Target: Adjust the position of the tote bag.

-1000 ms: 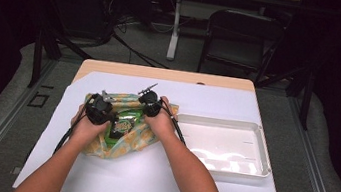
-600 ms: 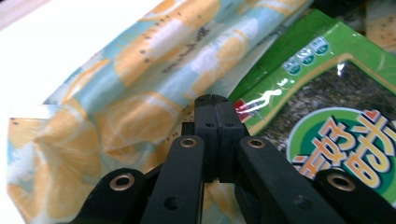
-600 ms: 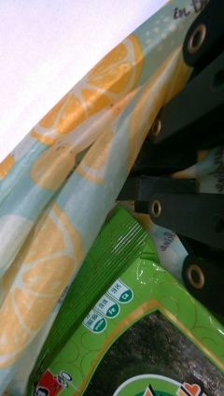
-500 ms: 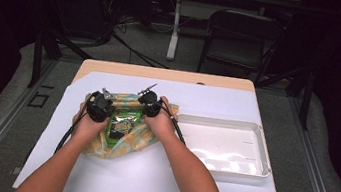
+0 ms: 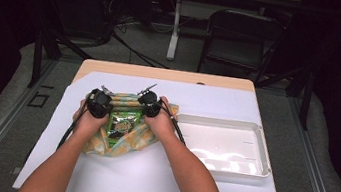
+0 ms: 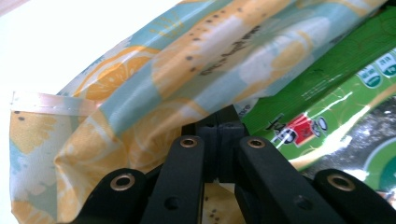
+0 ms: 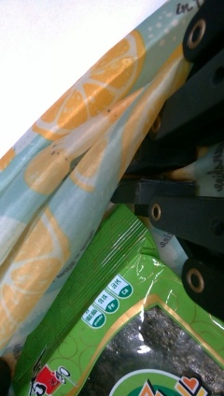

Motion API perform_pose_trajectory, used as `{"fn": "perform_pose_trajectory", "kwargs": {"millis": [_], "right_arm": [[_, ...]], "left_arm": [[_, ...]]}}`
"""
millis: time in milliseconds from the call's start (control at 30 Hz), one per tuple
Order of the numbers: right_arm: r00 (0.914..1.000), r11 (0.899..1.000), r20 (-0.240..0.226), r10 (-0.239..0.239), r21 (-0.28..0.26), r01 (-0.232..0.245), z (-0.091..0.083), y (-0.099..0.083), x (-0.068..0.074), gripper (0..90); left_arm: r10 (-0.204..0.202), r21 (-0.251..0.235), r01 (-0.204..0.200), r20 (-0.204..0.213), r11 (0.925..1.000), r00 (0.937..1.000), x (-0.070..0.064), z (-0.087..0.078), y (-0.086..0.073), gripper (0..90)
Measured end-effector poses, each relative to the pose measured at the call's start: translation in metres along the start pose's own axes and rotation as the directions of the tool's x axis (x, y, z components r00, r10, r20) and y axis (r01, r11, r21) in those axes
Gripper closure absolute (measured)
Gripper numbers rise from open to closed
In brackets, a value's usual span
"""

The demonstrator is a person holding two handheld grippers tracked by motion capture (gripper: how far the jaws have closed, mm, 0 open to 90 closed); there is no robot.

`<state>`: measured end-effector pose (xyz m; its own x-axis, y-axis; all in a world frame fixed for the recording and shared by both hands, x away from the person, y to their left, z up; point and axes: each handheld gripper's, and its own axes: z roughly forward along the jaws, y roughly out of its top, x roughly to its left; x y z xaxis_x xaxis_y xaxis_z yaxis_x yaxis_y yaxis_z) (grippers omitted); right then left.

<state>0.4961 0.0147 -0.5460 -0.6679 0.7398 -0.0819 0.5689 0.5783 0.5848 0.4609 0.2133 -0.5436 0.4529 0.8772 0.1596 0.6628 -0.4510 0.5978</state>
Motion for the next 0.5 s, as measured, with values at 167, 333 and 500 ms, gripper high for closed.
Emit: {"fn": "perform_pose_trajectory", "kwargs": {"millis": [167, 333, 500], "right_arm": [[1.0, 1.0, -0.006, 0.008, -0.01, -0.008, 0.0, -0.001, -0.001, 83.9], [0.9999, 1.0, -0.007, 0.01, -0.014, -0.01, 0.0, -0.001, 0.0, 83.8], [0.9998, 1.0, -0.01, 0.02, -0.021, -0.02, 0.001, -0.002, 0.0, 83.8]], "left_arm": [[-0.029, 0.017, 0.028, 0.028, 0.9995, 0.9992, 0.006, 0.005, -0.003, 90.0], [-0.056, 0.012, 0.055, 0.043, 0.9984, 0.9975, 0.009, 0.006, -0.003, 90.0], [-0.04, -0.002, 0.041, 0.052, 0.9992, 0.9978, 0.008, -0.009, -0.003, 82.7]]}}
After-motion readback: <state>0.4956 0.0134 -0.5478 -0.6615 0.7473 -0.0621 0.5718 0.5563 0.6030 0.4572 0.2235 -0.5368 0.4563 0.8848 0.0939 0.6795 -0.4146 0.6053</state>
